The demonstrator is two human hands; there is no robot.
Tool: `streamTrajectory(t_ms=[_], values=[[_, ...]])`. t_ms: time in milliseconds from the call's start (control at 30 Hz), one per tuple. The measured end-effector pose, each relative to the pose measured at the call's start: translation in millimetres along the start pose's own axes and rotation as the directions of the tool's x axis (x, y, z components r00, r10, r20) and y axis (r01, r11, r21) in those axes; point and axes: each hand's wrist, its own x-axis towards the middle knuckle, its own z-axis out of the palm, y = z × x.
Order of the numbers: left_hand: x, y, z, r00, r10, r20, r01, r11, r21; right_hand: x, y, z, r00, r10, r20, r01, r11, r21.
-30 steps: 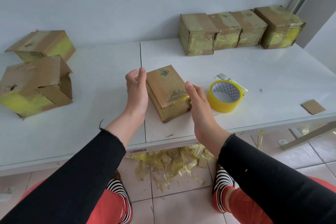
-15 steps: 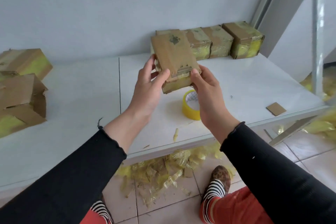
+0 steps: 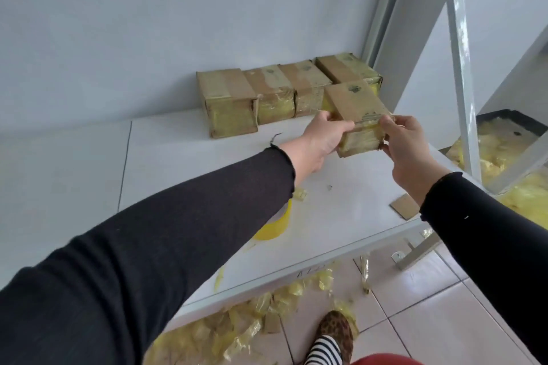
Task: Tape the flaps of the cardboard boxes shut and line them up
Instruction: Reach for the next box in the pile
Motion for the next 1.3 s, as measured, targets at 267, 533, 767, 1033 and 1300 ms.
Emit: streamTrajectory(t_ms=[267,533,767,1033,1300], values=[[57,-16,62,0.999,-0.045,0.029,0.046,0.999,-0.024,72,11,-30,0.993,0.035,-0.11,-0.049,0.991,-0.126],[82,-18,77,0.998,-0.04,-0.046,0.045,0.991,0.124,102,10,-30,0.997,0.017,-0.071,-0.043,0.921,-0.388],[45,-6,25,0.978,0.205,0.021,-0.174,0.764,0.621,55,-5,-35,0.924,-0.307,0.227,0.361,0.511,-0.78],[-74,13,-135,0.927,0.362,0.093,-0.173,0.195,0.965,-56,-28,45,0.773,-0.331,0.541,0.627,0.265,-0.733],[-224,5,-303,0.903,0.421,-0.085,0.042,0.109,0.993,-198,-40,197,0.512,-0.312,0.8,0.859,0.213,-0.466]])
